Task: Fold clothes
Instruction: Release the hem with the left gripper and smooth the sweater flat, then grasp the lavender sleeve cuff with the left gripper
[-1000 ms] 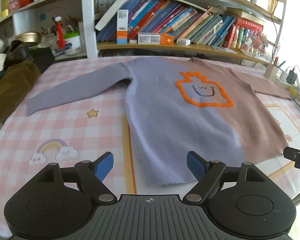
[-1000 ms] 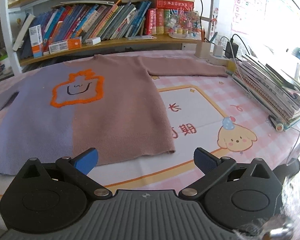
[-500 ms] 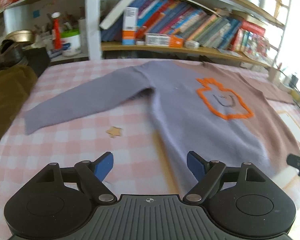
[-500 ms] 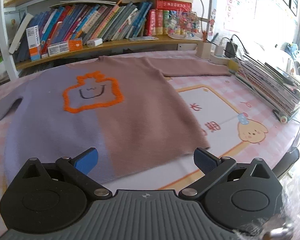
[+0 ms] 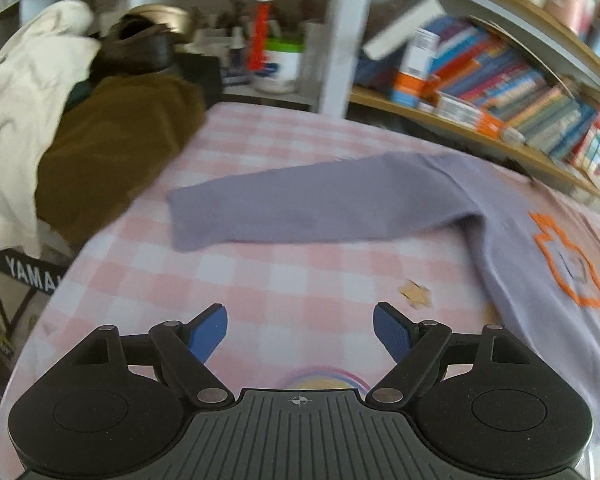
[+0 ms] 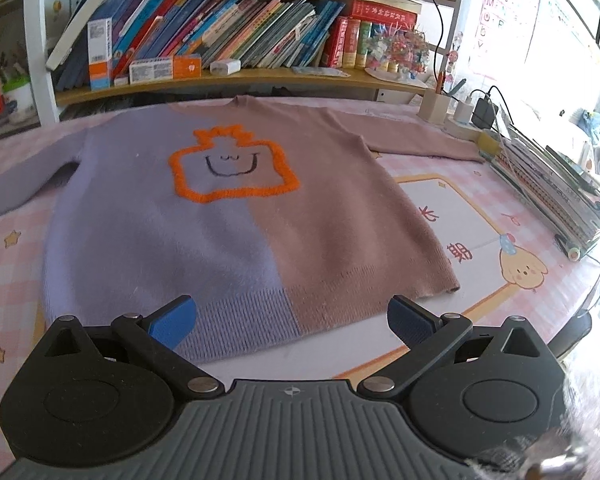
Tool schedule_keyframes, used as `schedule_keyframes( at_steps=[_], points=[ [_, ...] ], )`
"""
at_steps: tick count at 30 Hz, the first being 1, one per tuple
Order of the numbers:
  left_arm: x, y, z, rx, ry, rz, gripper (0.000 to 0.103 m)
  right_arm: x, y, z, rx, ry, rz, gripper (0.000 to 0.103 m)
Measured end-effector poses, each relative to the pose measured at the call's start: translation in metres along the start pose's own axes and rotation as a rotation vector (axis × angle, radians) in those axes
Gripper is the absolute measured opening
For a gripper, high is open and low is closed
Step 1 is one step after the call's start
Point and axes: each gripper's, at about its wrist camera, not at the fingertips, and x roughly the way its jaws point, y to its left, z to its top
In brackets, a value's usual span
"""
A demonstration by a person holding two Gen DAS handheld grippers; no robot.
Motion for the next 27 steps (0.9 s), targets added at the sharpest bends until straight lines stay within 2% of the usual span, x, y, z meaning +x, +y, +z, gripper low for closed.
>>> schedule_keyframes(
  at_steps=[3,7,12,13,15,17,19,22,27],
  points=[
    [0.011,0.019,0.011,-0.049,-0.025,0.034,0.08,0.0,0.0,-0.002,-0.001,0.017,-0.024,0.103],
    [0.028,0.04,0.023,-0.131,-0.025,0.06,0.07,-0.001,-0.005,-0.004,0.011,0.032,-0.063,0.103],
    [0.043,0.053,0.034,-0.231,-0.05,0.041,0.061,-0.002,-0.01,-0.007,0.012,0.046,-0.099,0.103],
    [0.046,0.054,0.036,-0.25,-0.055,0.036,0.058,-0.003,-0.01,-0.008,0.011,0.048,-0.105,0.103],
    [0.051,0.056,0.04,-0.29,-0.063,0.024,0.046,-0.004,-0.012,-0.009,0.009,0.052,-0.116,0.103],
    [0.058,0.058,0.044,-0.354,-0.06,-0.034,0.037,-0.006,-0.014,-0.011,0.009,0.056,-0.128,0.103],
    [0.065,0.057,0.046,-0.417,-0.051,-0.096,0.036,-0.007,-0.017,-0.012,0.016,0.061,-0.143,0.103],
    [0.074,0.045,0.049,-0.452,-0.038,-0.162,0.036,-0.008,-0.021,-0.014,0.032,0.071,-0.166,0.103],
    [0.083,0.03,0.053,-0.459,-0.037,-0.18,0.037,-0.01,-0.022,-0.015,0.034,0.072,-0.183,0.103]
  ],
)
